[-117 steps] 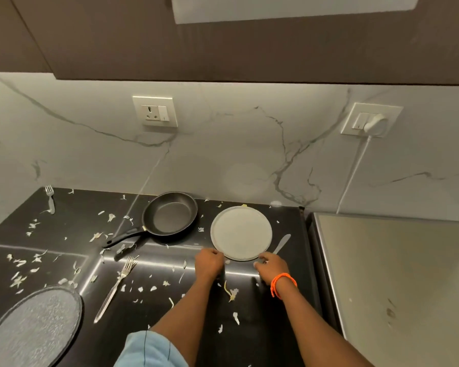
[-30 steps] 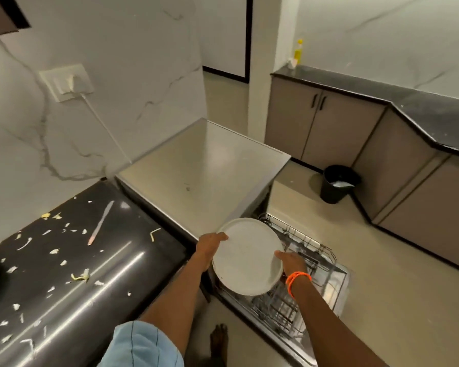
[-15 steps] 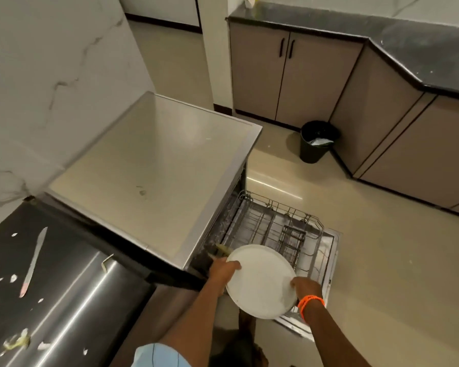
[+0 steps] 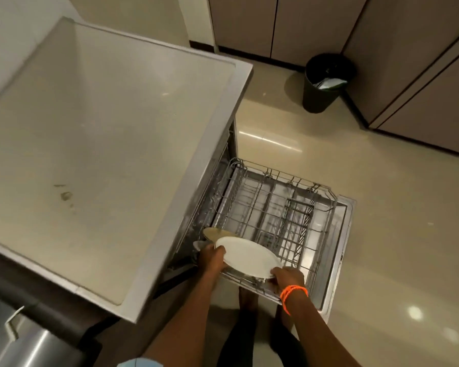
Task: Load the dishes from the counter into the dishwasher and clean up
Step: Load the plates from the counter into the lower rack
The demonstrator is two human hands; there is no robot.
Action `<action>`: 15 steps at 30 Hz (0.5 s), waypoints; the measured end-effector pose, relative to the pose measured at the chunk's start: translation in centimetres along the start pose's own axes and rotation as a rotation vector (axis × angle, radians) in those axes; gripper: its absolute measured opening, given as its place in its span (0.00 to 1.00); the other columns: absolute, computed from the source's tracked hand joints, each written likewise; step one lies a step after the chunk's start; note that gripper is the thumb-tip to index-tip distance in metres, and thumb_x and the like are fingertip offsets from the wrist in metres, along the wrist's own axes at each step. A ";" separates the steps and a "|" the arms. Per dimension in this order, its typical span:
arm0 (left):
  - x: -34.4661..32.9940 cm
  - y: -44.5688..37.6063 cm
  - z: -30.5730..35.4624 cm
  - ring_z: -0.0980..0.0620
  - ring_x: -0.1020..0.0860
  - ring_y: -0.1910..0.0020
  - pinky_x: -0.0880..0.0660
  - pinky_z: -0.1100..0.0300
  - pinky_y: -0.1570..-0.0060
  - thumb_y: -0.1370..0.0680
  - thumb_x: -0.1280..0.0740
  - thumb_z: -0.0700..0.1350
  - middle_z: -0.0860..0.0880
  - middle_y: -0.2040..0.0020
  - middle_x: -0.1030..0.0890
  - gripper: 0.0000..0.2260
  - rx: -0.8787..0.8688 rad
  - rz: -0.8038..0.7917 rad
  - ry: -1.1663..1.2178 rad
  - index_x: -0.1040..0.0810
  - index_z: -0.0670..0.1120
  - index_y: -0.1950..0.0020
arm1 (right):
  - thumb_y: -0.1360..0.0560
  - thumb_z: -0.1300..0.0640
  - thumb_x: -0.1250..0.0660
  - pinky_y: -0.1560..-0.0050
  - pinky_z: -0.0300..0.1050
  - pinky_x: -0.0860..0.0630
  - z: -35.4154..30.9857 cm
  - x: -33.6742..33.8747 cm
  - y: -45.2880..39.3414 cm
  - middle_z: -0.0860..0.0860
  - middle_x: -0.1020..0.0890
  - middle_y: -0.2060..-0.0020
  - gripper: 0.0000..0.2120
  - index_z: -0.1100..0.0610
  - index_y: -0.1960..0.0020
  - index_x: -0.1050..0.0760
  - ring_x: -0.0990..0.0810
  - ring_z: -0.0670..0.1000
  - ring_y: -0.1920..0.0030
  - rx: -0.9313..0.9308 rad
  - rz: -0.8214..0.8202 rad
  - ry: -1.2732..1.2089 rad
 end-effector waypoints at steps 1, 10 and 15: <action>-0.2 -1.6 -0.2 0.42 0.19 0.52 0.17 0.53 0.63 0.23 0.32 0.39 0.42 0.48 0.17 0.10 0.005 0.022 0.003 0.20 0.45 0.43 | 0.27 0.75 0.35 0.83 0.41 0.27 0.0 -1.0 -1.1 0.61 0.23 0.68 0.02 0.71 0.55 0.26 0.24 0.55 0.80 -0.005 -0.008 -0.024; -2.5 -20.3 -6.5 0.40 0.17 0.50 0.19 0.42 0.45 0.39 0.31 0.60 0.45 0.49 0.14 0.30 -0.016 0.204 -0.051 0.16 0.48 0.41 | 0.34 0.69 0.27 0.67 0.59 0.17 0.6 -8.7 -13.1 0.67 0.17 0.62 0.10 0.70 0.55 0.24 0.16 0.62 0.69 -0.043 -0.099 -0.087; -3.0 -22.8 -7.1 0.40 0.17 0.50 0.18 0.41 0.49 0.42 0.28 0.58 0.44 0.48 0.14 0.30 0.014 0.232 0.142 0.16 0.48 0.42 | 0.28 0.70 0.30 0.81 0.44 0.25 -0.2 -11.0 -14.5 0.62 0.19 0.71 0.14 0.76 0.46 0.26 0.20 0.55 0.79 -0.048 -0.082 -0.055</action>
Point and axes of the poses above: each hand's wrist, its own y-axis away from the middle knuckle, its own x-axis out of the back of the hand, z = x × y, the point moved 10 cm from there along -y, towards the middle knuckle
